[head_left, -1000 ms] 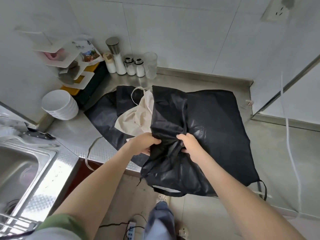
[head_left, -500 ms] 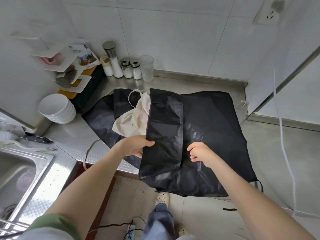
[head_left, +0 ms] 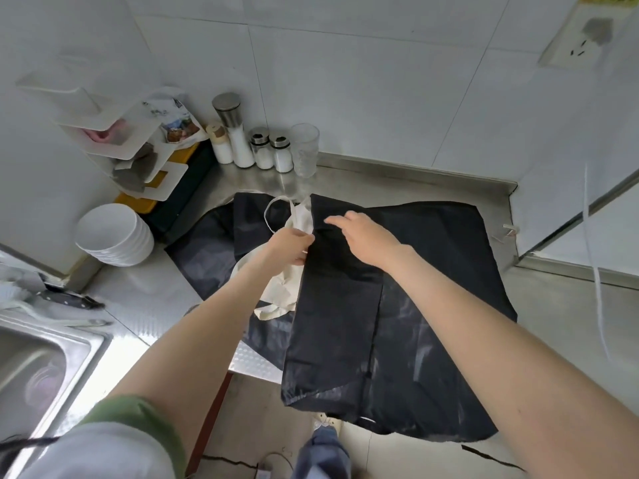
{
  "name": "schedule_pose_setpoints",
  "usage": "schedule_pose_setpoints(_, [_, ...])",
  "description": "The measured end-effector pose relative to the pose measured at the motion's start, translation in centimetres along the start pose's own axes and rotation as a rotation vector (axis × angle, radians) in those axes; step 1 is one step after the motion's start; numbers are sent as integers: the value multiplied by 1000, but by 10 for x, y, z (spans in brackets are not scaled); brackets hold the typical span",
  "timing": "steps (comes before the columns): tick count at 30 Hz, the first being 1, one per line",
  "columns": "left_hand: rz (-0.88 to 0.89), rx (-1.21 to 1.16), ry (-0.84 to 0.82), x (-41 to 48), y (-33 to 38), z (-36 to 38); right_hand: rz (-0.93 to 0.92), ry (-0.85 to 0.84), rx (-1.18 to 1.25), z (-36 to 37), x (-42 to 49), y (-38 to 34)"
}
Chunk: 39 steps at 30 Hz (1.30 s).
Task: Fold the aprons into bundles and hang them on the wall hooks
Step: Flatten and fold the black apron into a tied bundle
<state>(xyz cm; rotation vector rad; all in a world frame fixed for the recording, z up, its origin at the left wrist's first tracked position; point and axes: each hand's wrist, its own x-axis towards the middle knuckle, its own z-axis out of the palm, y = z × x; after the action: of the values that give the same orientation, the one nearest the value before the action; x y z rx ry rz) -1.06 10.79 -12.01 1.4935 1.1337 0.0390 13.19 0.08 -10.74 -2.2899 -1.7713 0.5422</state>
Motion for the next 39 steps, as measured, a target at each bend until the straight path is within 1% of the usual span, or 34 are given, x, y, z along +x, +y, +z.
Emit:
schedule_pose_setpoints(2, [13, 93, 17, 13, 6, 2, -8, -56, -43, -8, 23, -4])
schedule_pose_setpoints(5, [95, 199, 4, 26, 8, 2, -47, -179, -108, -17, 51, -8])
schedule_pose_setpoints(7, [145, 144, -40, 28, 6, 0, -97, -248, -173, -21, 64, -8])
schedule_pose_setpoints(10, [150, 89, -92, 36, 1, -7, -91, -313, -229, -25, 81, -6])
schedule_pose_setpoints(12, [130, 100, -117, 40, -1, -12, -67, -278, -239, -28, 86, -5])
schedule_pose_setpoints(15, [108, 82, -135, 44, 2, -17, -47, -155, -240, -29, 87, -4])
schedule_pose_setpoints(18, [99, 125, -124, 47, 4, -21, -37, -68, -179, -22, 84, -1])
schedule_pose_setpoints(20, [65, 186, -147, 48, 6, -23, -16, -28, -153, -17, 84, 4])
schedule_pose_setpoints(23, [0, 398, -240, 45, 11, -24, 35, 39, -105, -19, 83, 17])
schedule_pose_setpoints(25, [-59, 484, -321, 40, 19, -22, 40, -10, -28, -21, 78, 28])
schedule_pose_setpoints(27, [-99, 474, -339, 38, 26, -19, 21, -109, 69, -20, 68, 35])
schedule_pose_setpoints(28, [-98, 439, -309, 39, 29, -18, 27, -149, 147, -17, 62, 36])
schedule_pose_setpoints(30, [-60, 284, -227, 44, 36, -14, 45, -176, 287, -12, 52, 40])
schedule_pose_setpoints(31, [-28, 228, -176, 46, 39, -11, 58, -176, 319, -11, 48, 42])
schedule_pose_setpoints(32, [12, 221, -110, 47, 42, -7, 74, -178, 331, -9, 43, 45])
schedule_pose_setpoints(33, [58, 275, -9, 48, 44, -1, 95, -175, 330, -7, 39, 50])
schedule_pose_setpoints(34, [112, 389, 127, 48, 45, 6, 125, -152, 326, -5, 33, 55])
schedule_pose_setpoints(35, [194, 523, 275, 47, 47, 16, 173, -107, 323, -3, 26, 63])
schedule_pose_setpoints(36, [297, 639, 390, 44, 47, 24, 232, -53, 322, 0, 19, 70])
schedule_pose_setpoints(37, [411, 730, 446, 40, 50, 37, 311, 4, 321, 2, 9, 80])
schedule_pose_setpoints(38, [514, 773, 438, 36, 52, 48, 391, 48, 308, 5, 1, 89])
schedule_pose_setpoints(39, [587, 776, 340, 30, 53, 66, 488, 79, 285, 8, -13, 102])
